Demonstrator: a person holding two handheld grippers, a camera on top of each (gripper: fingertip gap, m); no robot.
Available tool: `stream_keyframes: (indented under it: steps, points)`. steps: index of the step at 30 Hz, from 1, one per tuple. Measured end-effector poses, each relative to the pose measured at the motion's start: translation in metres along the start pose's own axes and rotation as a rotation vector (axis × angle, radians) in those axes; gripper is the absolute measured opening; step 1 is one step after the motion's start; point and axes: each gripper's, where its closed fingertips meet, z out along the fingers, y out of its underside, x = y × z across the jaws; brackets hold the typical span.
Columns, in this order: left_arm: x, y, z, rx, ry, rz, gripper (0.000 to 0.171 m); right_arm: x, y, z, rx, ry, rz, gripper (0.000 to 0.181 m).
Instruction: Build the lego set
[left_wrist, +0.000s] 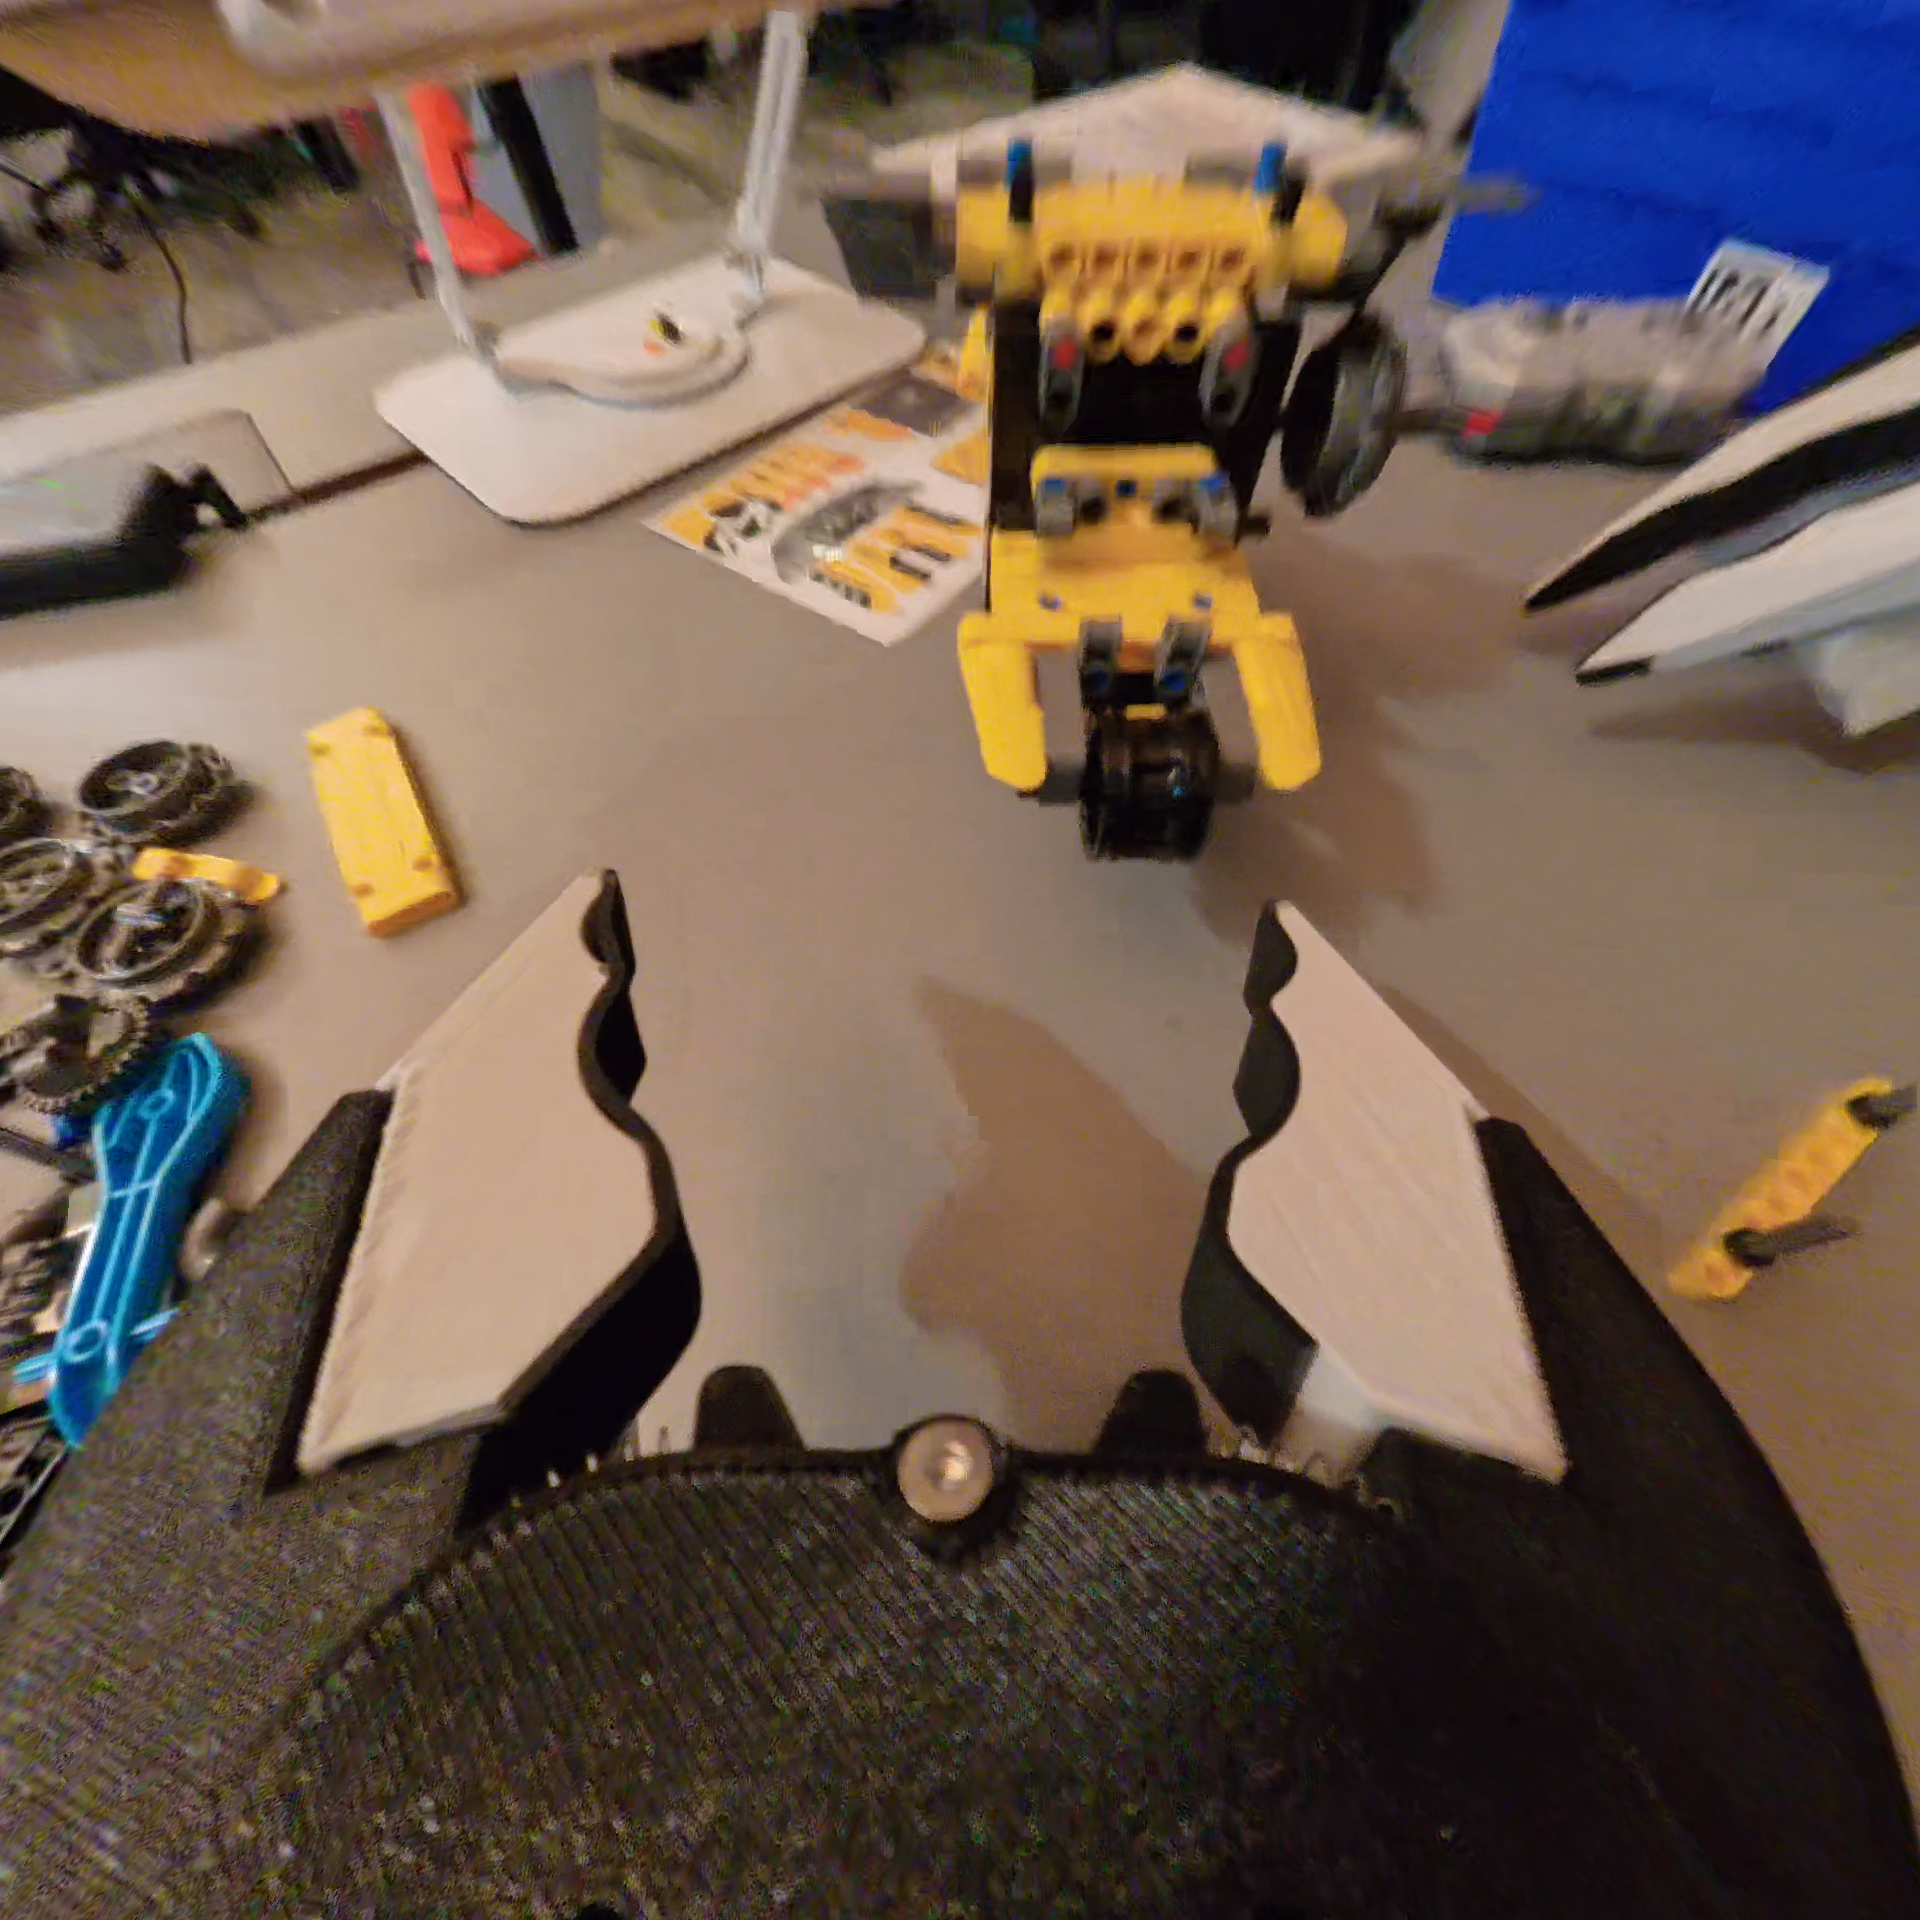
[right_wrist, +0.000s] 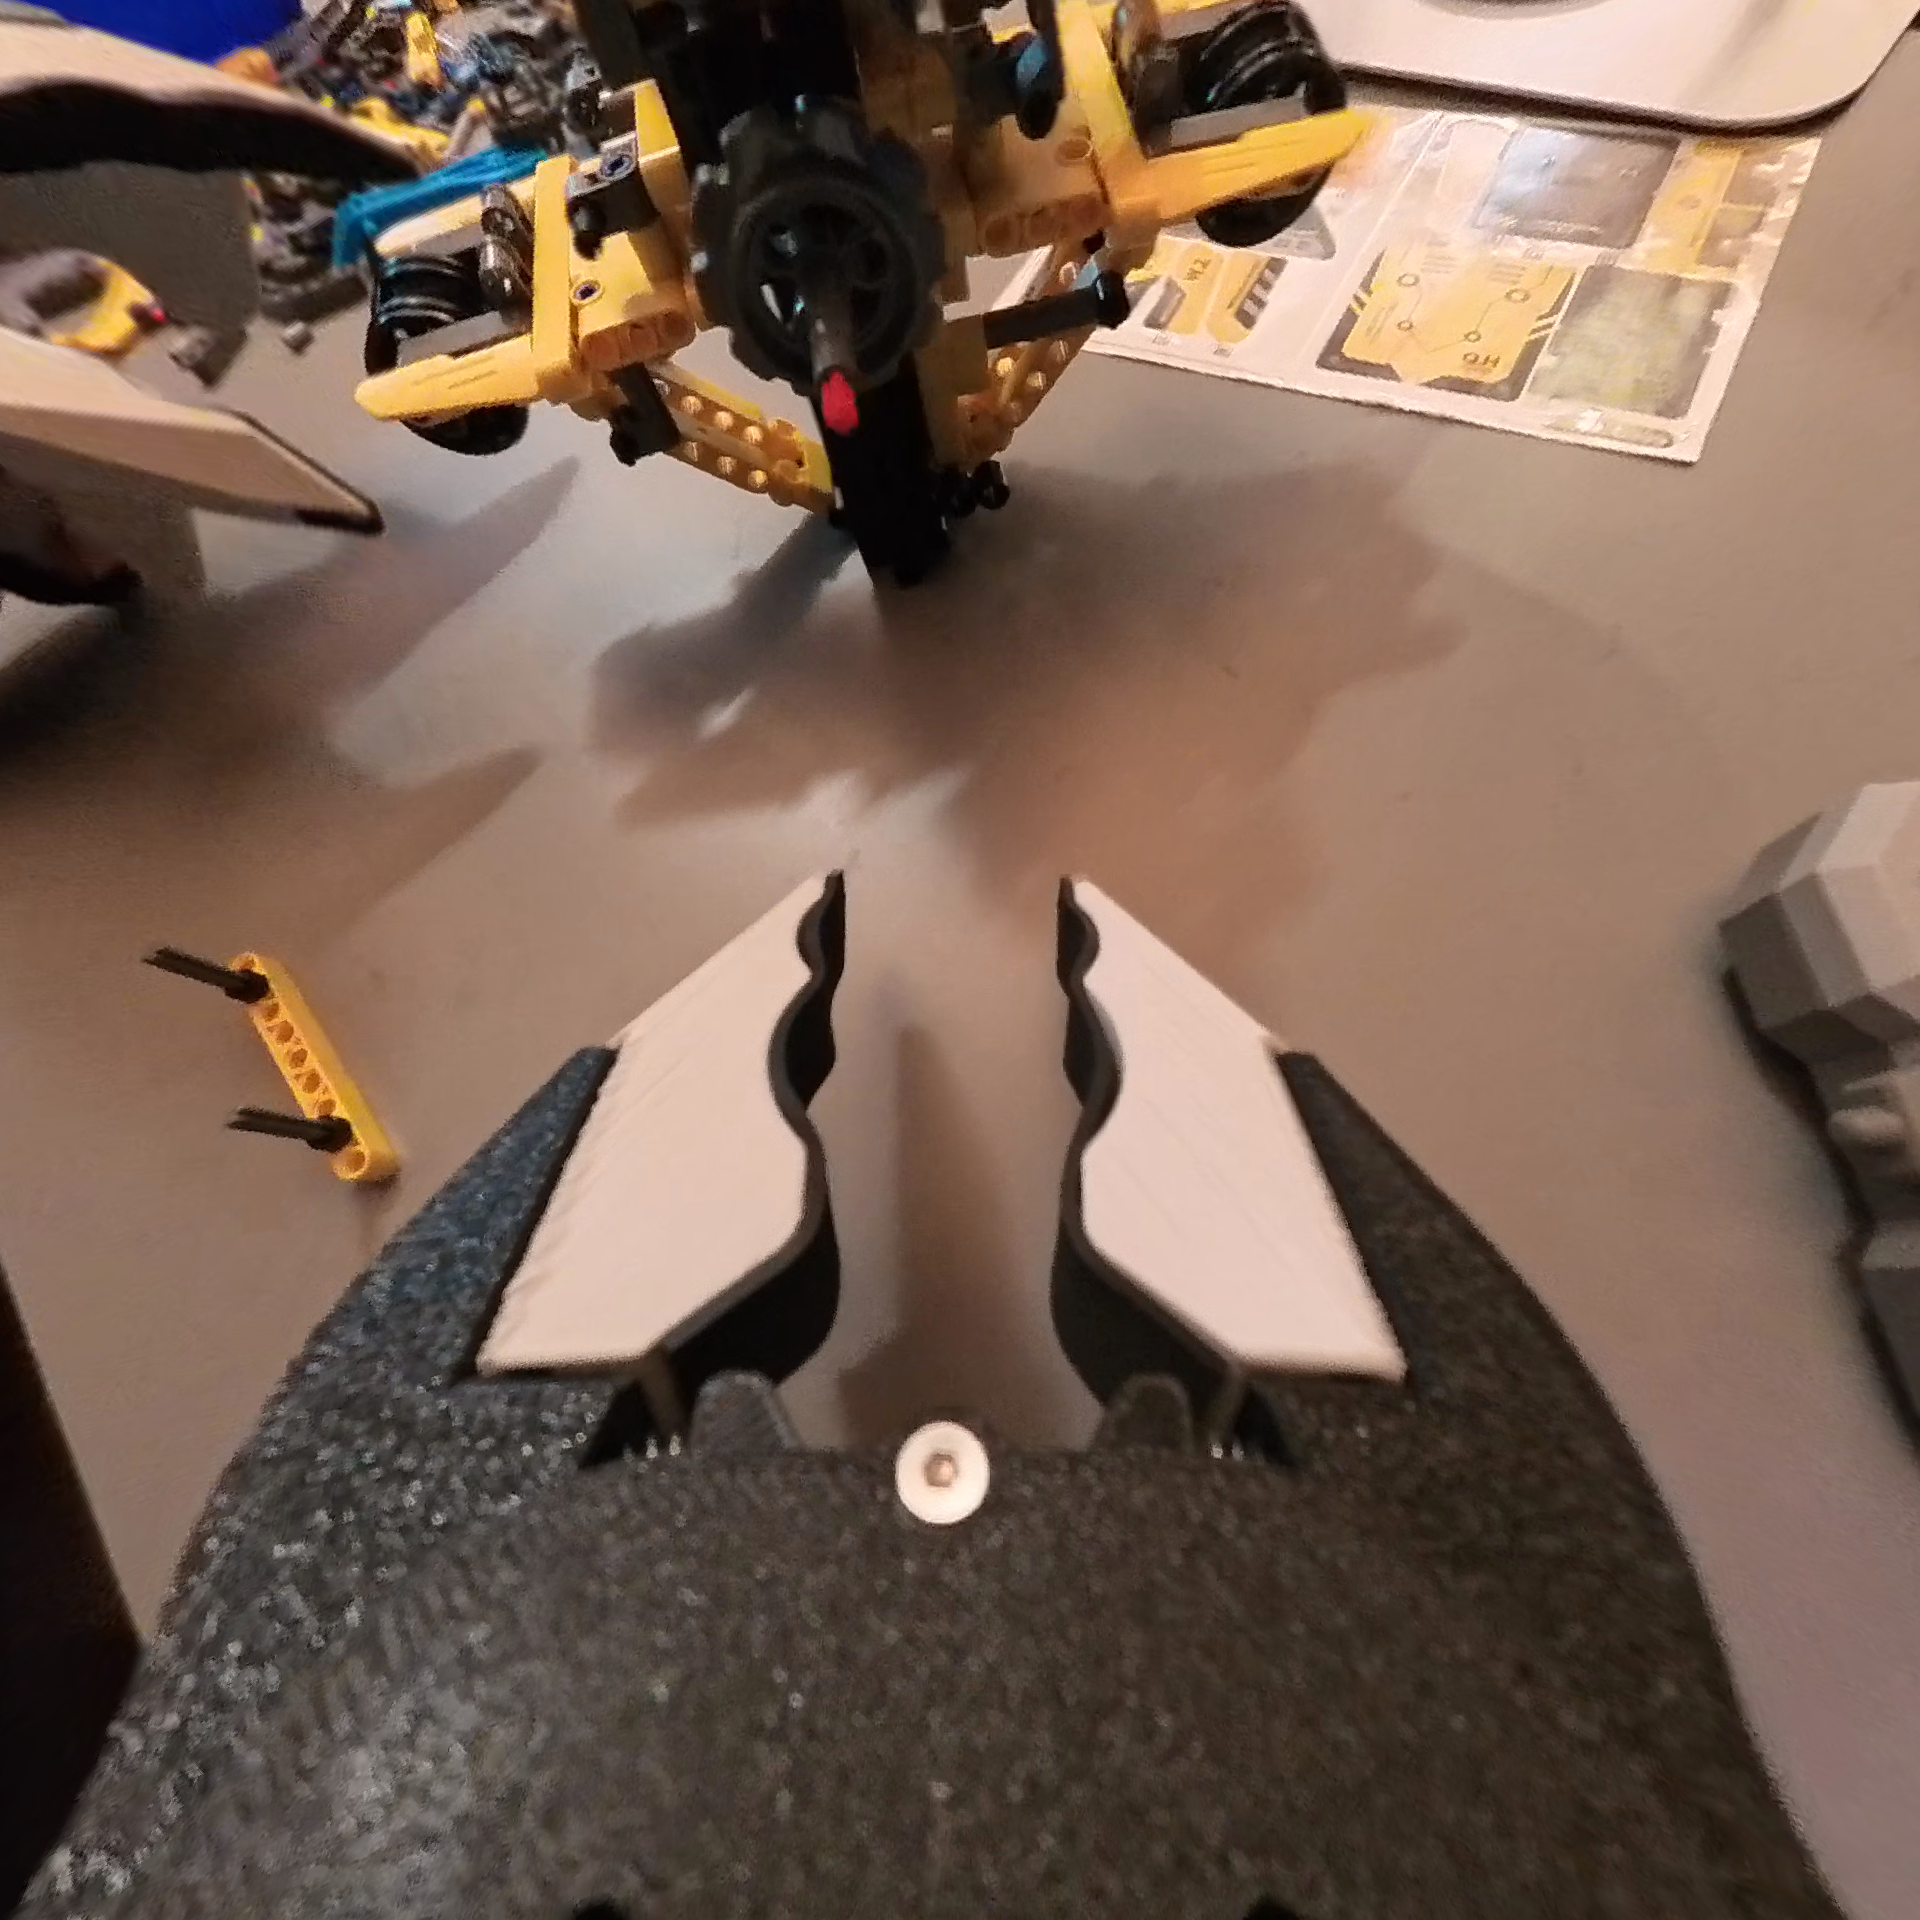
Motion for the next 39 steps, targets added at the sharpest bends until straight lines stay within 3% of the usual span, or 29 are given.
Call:
stream_keyframes:
  steps: [4,6,11,17,31,39]
  points:
    - [0.022,-0.033,-0.011,0.131,0.064,-0.033,0.109,0.001,-0.002,-0.002,0.019,-0.046,0.056,0.04]
    - [0.033,-0.037,-0.001,0.101,0.06,-0.016,0.111,-0.001,-0.004,-0.004,0.038,-0.056,0.058,0.04]
    - [0.035,-0.038,0.025,0.021,-0.043,0.114,0.109,-0.007,-0.005,-0.007,0.053,-0.067,0.037,0.04]
    - [0.024,-0.031,0.039,-0.02,-0.084,0.114,0.099,-0.009,-0.006,-0.009,0.067,-0.085,0.048,0.04]
    - [-0.015,-0.016,0.03,-0.002,-0.141,-0.031,0.087,-0.009,-0.005,-0.008,0.057,-0.08,0.035,0.04]
    - [-0.017,-0.015,0.028,0.024,-0.081,-0.118,0.09,-0.01,-0.004,-0.007,0.05,-0.072,0.023,0.04]
